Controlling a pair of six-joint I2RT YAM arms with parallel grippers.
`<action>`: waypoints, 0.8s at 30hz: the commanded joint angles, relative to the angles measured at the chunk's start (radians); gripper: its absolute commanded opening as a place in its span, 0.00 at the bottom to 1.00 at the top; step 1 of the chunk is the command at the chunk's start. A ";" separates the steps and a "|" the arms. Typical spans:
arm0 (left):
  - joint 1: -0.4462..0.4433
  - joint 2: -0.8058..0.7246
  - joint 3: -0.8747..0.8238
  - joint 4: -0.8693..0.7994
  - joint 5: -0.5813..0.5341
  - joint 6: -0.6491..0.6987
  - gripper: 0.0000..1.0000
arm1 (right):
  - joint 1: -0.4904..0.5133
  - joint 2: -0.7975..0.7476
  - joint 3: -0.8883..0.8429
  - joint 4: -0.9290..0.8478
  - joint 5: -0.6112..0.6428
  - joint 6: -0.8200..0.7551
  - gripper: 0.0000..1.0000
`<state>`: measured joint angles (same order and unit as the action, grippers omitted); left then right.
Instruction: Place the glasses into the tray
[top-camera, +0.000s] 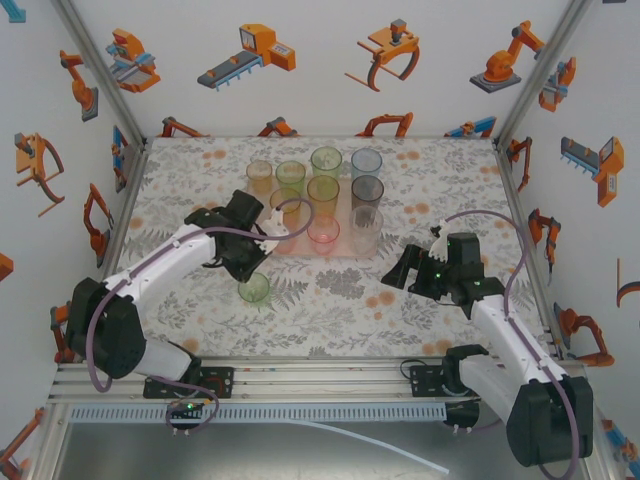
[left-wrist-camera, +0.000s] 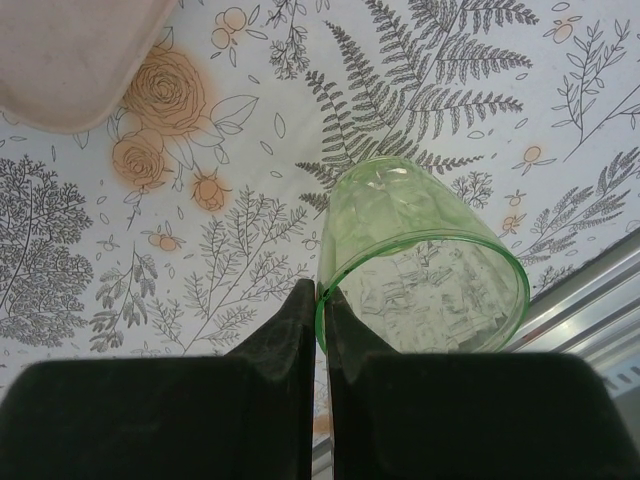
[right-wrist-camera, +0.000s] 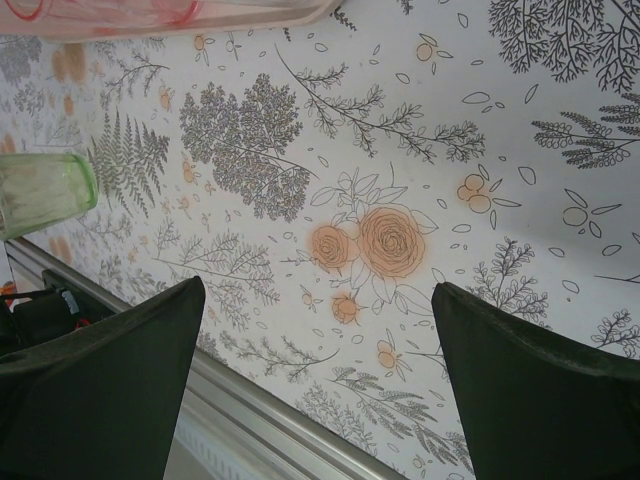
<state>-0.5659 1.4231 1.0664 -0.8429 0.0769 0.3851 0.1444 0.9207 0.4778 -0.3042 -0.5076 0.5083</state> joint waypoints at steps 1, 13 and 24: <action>0.027 -0.032 0.026 -0.033 0.027 0.010 0.02 | -0.002 0.002 0.020 0.017 0.003 0.001 0.85; 0.201 0.002 0.115 -0.056 0.082 0.011 0.02 | -0.002 0.021 0.045 0.000 0.002 -0.015 0.85; 0.311 0.115 0.269 -0.020 0.075 -0.004 0.03 | -0.002 0.043 0.054 0.007 -0.001 -0.016 0.85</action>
<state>-0.2707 1.5108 1.2877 -0.8707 0.1314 0.3847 0.1444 0.9592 0.4976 -0.3046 -0.5076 0.5041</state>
